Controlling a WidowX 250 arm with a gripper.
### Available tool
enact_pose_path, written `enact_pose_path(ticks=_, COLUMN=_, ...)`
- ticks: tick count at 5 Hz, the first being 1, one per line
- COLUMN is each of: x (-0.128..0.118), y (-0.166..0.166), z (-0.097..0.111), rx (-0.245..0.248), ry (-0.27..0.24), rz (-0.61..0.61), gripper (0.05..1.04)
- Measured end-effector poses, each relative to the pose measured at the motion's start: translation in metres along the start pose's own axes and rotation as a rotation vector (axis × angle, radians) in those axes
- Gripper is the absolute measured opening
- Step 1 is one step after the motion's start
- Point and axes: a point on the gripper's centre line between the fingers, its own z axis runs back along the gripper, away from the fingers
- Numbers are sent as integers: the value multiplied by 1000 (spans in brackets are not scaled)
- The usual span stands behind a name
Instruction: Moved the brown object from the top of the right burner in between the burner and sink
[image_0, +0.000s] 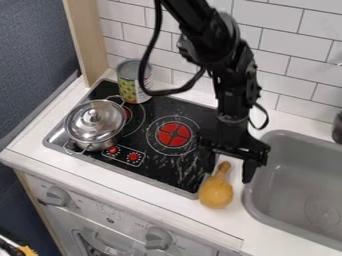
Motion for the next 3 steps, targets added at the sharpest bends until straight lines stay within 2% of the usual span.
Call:
enact_pose_path(ticks=2, x=5, y=-2, z=42, rx=-23, ry=-50, rz=-52, gripper=1002)
enact_pose_path(ticks=3, x=6, y=-2, z=43, rx=-23, ry=-53, rz=-54, gripper=1001)
